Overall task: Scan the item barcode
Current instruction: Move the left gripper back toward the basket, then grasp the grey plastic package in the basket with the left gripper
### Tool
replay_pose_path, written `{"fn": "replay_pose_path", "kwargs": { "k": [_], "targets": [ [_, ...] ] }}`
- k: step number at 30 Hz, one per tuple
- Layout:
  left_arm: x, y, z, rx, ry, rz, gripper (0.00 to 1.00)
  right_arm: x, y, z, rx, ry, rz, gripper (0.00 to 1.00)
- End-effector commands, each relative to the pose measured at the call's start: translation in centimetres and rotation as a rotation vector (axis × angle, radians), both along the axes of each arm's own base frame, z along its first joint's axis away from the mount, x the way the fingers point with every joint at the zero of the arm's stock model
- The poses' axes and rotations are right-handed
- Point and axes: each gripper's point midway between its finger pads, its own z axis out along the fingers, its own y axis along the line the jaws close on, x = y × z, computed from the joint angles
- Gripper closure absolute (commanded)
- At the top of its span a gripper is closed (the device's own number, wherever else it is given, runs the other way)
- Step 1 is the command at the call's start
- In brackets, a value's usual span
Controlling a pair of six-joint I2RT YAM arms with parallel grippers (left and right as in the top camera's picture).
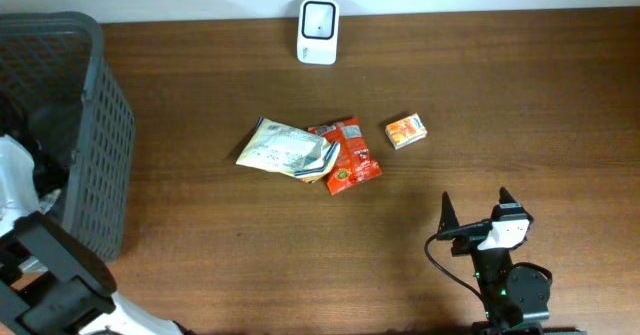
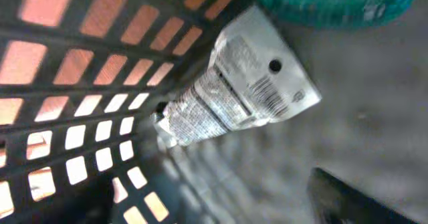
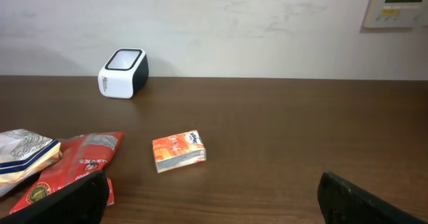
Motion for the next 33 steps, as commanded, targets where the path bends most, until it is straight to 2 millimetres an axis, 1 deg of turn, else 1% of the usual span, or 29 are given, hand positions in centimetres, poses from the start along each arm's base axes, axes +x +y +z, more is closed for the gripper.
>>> {"fn": "replay_pose_path", "kwargs": {
  "k": [1, 4, 6, 7, 8, 9, 13, 16, 19, 20, 21, 23, 25, 26, 27, 29, 30, 33],
  "targets": [
    [-1.5, 0.5, -0.6, 0.003, 0.04, 0.002, 0.16, 0.0, 0.0, -0.3, 0.0, 0.008, -0.005, 0.01],
    [-1.3, 0.7, -1.5, -0.004, 0.055, -0.067, 0.17, 0.0, 0.0, -0.3, 0.0, 0.008, -0.005, 0.01],
    [-0.9, 0.9, -1.7, 0.002, 0.051, -0.089, 0.16, 0.0, 0.0, -0.3, 0.0, 0.008, -0.005, 0.01],
    [-0.2, 0.9, -1.9, -0.01, 0.036, -0.138, 0.16, 0.0, 0.0, -0.3, 0.0, 0.008, -0.005, 0.01],
    [0.5, 0.5, -2.3, -0.047, 0.033, -0.22, 0.16, 0.0, 0.0, -0.3, 0.0, 0.008, -0.005, 0.01],
    [0.8, 0.3, -2.4, -0.057, 0.039, -0.26, 0.16, 0.0, 0.0, -0.3, 0.0, 0.008, -0.005, 0.01],
    [0.6, 0.8, -3.2, -0.063, 0.045, -0.248, 0.15, 0.0, 0.0, -0.3, 0.0, 0.008, -0.005, 0.01],
    [-1.3, 2.2, -4.9, -0.095, 0.074, -0.195, 0.16, 0.0, 0.0, -0.3, 0.0, 0.008, -0.005, 0.01],
    [-2.7, 3.2, -6.3, -0.127, 0.104, -0.177, 0.16, 0.0, 0.0, -0.3, 0.0, 0.008, -0.005, 0.02],
    [-2.7, 3.0, -7.0, -0.167, 0.094, -0.213, 0.16, 0.0, 0.0, -0.3, 0.0, 0.008, -0.005, 0.01],
    [-1.7, 2.5, -7.6, -0.212, 0.049, -0.273, 0.17, 0.0, 0.0, -0.3, 0.0, 0.008, -0.005, 0.01],
    [-0.6, 2.3, -7.9, -0.23, 0.008, -0.316, 0.16, 0.0, 0.0, -0.3, 0.0, 0.008, -0.005, 0.01],
    [-0.6, 2.3, -8.2, -0.231, 0.009, -0.316, 0.23, 0.0, 0.0, -0.3, 0.0, 0.008, -0.005, 0.01],
    [-0.6, 2.3, -8.6, -0.238, 0.015, -0.316, 0.28, 0.0, 0.0, -0.3, 0.0, 0.008, -0.005, 0.01],
    [-0.8, 2.1, -9.4, -0.258, 0.029, -0.313, 0.31, 0.0, 0.0, -0.4, 0.0, 0.009, -0.005, 0.01],
    [-1.5, 1.4, -10.9, -0.3, 0.06, -0.309, 0.32, 0.0, 0.0, -0.3, 0.0, 0.008, -0.005, 0.01],
    [-1.7, 1.2, -11.0, -0.31, 0.066, -0.308, 0.42, 0.0, 0.0, -0.3, 0.0, 0.008, -0.005, 0.01],
    [-1.8, 1.1, -11.0, -0.315, 0.07, -0.307, 0.65, 0.0, 0.0, -0.3, 0.0, 0.008, -0.005, 0.01]
  ]
}}
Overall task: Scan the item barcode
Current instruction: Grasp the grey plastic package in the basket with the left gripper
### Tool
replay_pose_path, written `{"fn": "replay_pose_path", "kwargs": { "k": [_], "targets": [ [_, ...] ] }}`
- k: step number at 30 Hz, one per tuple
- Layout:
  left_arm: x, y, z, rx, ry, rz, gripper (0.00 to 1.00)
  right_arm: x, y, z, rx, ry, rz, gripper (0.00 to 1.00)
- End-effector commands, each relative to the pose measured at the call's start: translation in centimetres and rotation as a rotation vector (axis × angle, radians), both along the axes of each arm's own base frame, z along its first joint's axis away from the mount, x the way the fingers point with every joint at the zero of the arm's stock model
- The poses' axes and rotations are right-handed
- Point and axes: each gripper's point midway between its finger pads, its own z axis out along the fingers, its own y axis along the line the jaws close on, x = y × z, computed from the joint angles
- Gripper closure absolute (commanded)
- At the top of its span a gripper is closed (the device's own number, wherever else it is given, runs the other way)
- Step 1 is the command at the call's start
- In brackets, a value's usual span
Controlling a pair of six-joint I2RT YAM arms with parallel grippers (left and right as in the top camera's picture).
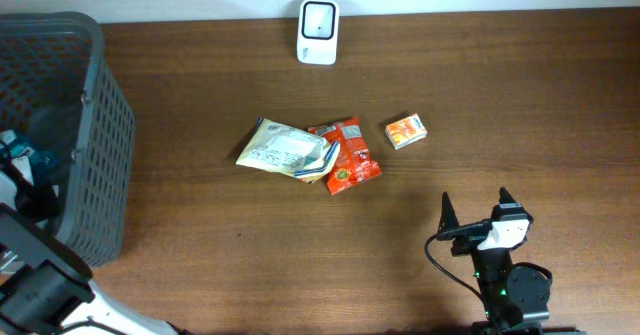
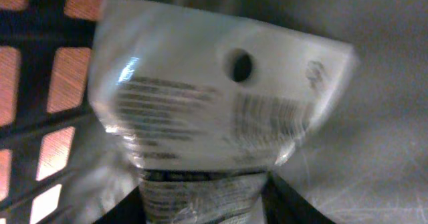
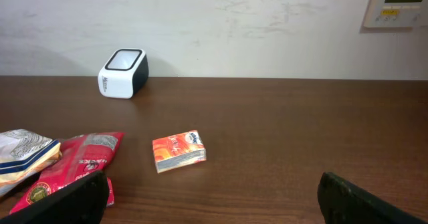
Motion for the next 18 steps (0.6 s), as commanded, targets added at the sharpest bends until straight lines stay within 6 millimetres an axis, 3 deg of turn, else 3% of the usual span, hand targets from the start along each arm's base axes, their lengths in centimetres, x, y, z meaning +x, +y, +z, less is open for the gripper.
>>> {"fn": "replay_pose_path", "kwargs": {
  "k": [1, 5, 10, 18],
  "targets": [
    [-1.1, -1.4, -3.0, -0.085, 0.057, -0.003, 0.71, 0.0, 0.0, -0.3, 0.0, 0.008, -0.005, 0.02],
    [-0.8, -1.4, -1.4, -0.07, 0.023, 0.002, 0.87, 0.0, 0.0, -0.3, 0.0, 0.008, -0.005, 0.01],
    [1.7, -2.6, 3.7, -0.082, -0.178, -0.042, 1.0, 0.0, 0.0, -0.3, 0.0, 0.008, -0.005, 0.01],
    [4.8, -7.4, 13.3, -0.167, -0.526, -0.177, 1.0, 0.0, 0.0, -0.3, 0.0, 0.008, -0.005, 0.01]
  ]
}}
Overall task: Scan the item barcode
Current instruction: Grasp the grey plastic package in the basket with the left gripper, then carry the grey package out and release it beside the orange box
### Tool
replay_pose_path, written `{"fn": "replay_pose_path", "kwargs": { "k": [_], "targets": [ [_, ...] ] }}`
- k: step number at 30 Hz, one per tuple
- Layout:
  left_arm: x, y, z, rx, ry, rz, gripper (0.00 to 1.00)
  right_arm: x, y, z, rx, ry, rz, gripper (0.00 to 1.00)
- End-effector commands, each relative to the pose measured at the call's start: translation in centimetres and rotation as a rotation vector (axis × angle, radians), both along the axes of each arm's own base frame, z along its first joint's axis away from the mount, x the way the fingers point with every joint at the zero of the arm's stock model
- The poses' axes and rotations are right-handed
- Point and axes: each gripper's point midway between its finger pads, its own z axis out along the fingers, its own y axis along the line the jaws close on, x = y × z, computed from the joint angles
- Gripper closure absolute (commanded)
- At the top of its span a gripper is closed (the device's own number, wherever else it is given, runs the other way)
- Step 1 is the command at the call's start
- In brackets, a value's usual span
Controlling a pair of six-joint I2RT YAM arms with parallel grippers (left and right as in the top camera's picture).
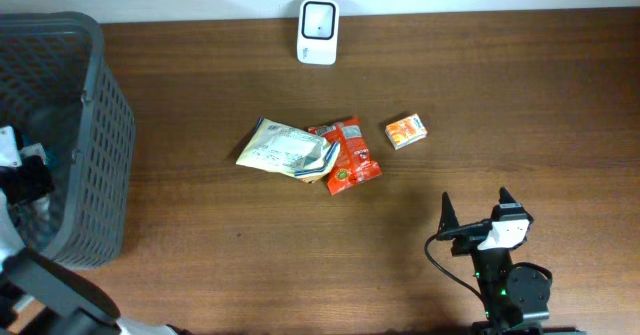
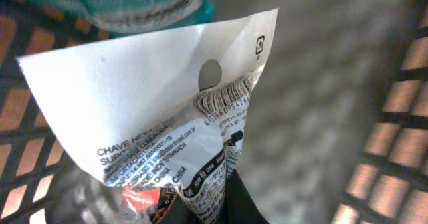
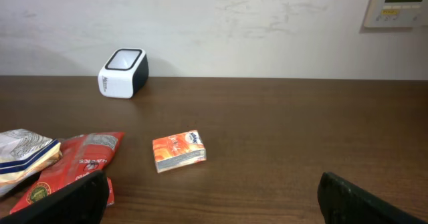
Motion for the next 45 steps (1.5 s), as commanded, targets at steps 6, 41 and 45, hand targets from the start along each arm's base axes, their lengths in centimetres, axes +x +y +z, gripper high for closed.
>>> {"fn": "replay_pose_path", "kwargs": {
  "k": [6, 41, 45],
  "targets": [
    [4.2, -8.2, 9.6, -0.25, -0.472, -0.274, 1.0, 0.0, 0.0, -0.3, 0.0, 0.008, -0.005, 0.02],
    [5.8, -39.9, 23.9, -0.392, -0.641, -0.944, 1.0, 0.0, 0.0, -0.3, 0.0, 0.008, -0.005, 0.01],
    [7.9, -45.6, 17.8, -0.404, -0.472, -1.017, 1.0, 0.0, 0.0, -0.3, 0.0, 0.008, -0.005, 0.01]
  ]
}}
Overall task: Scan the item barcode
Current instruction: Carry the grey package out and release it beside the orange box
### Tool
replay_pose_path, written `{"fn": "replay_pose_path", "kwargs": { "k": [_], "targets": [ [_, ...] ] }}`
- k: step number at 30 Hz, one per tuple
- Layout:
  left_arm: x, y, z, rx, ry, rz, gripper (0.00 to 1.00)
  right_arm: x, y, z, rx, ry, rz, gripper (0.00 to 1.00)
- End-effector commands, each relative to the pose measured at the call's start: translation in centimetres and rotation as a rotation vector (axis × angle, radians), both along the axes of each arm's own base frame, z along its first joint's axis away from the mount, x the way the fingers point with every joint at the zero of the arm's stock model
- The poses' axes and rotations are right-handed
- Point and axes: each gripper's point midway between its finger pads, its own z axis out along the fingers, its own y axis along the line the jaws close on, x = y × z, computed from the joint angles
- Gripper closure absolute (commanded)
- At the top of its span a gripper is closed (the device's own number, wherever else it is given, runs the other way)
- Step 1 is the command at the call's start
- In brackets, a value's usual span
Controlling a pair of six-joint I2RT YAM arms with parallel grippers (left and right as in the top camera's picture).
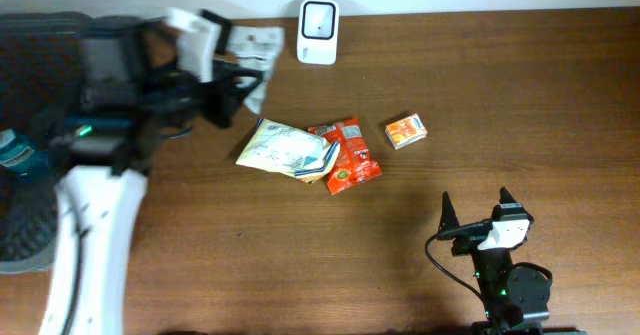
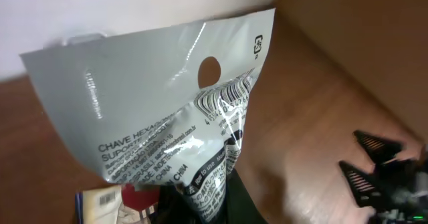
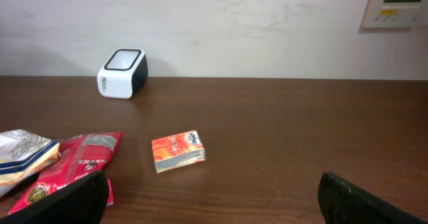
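My left gripper (image 1: 238, 83) is shut on the lower end of a white plastic packet (image 1: 255, 47) and holds it in the air over the back of the table, just left of the white barcode scanner (image 1: 318, 18). In the left wrist view the packet (image 2: 160, 110) fills the frame; its printed side with the barcode (image 2: 224, 93) and a hang hole faces the camera, and the fingertips are mostly hidden behind it. My right gripper (image 1: 475, 213) rests open near the front right, with nothing between its fingers (image 3: 63, 197). The scanner (image 3: 124, 72) stands by the wall.
A cream snack bag (image 1: 288, 147), a red packet (image 1: 345, 155) and a small orange box (image 1: 406, 130) lie mid-table. A dark mesh basket (image 1: 25, 230) at the left edge holds a teal item (image 1: 15, 153). The left arm spans the left side.
My left gripper, still shut on the white packet, has gone from inside the basket to above the table, close to the scanner's left. The right arm has not moved.
First my left gripper was in the basket, looking at the white packet lying against the mesh wall. Then it was close over the packet. Then it held the packet raised inside the basket, and now holds it beside the scanner. The right arm stayed put.
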Motion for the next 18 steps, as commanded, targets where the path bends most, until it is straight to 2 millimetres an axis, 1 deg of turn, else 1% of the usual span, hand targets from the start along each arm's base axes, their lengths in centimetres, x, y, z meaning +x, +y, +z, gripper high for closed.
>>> {"fn": "replay_pose_path", "kwargs": {
  "k": [1, 2, 4, 5, 6, 7, 9, 10, 12, 13, 16, 18],
  "targets": [
    [1.8, -3.8, -4.4, 0.079, 0.073, -0.032, 1.0, 0.0, 0.0, -0.3, 0.0, 0.008, -0.003, 0.01],
    [2.3, -5.6, -6.1, 0.071, 0.121, -0.047, 1.0, 0.0, 0.0, -0.3, 0.0, 0.008, -0.003, 0.01],
    [3.3, -8.2, -8.6, 0.043, 0.189, -0.056, 1.0, 0.0, 0.0, -0.3, 0.0, 0.008, -0.003, 0.01],
    [3.7, -9.3, -9.5, 0.026, 0.219, -0.05, 1.0, 0.0, 0.0, -0.3, 0.0, 0.008, -0.003, 0.01],
    [4.4, -10.9, -10.9, -0.004, 0.258, -0.039, 1.0, 0.0, 0.0, -0.3, 0.0, 0.008, -0.003, 0.01],
    [4.9, -12.1, -11.7, -0.032, 0.288, -0.028, 1.0, 0.0, 0.0, -0.3, 0.0, 0.008, -0.003, 0.01],
    [5.5, -14.4, -13.8, -0.09, 0.385, 0.023, 1.0, 0.0, 0.0, -0.3, 0.0, 0.008, -0.003, 0.01],
    [5.7, -15.3, -15.5, -0.1, 0.452, 0.081, 1.0, 0.0, 0.0, -0.3, 0.0, 0.008, -0.003, 0.01],
    [5.6, -16.8, -17.7, -0.066, 0.468, 0.092, 1.0, 0.0, 0.0, -0.3, 0.0, 0.008, -0.003, 0.02],
    [5.6, -17.2, -19.0, -0.026, 0.461, 0.116, 1.0, 0.0, 0.0, -0.3, 0.0, 0.008, -0.003, 0.01],
    [6.0, -17.6, -22.8, 0.145, 0.384, 0.254, 1.0, 0.0, 0.0, -0.3, 0.0, 0.008, -0.003, 0.01],
    [6.0, -17.7, -23.6, 0.208, 0.341, 0.303, 1.0, 0.0, 0.0, -0.3, 0.0, 0.008, -0.003, 0.01]
  ]
}}
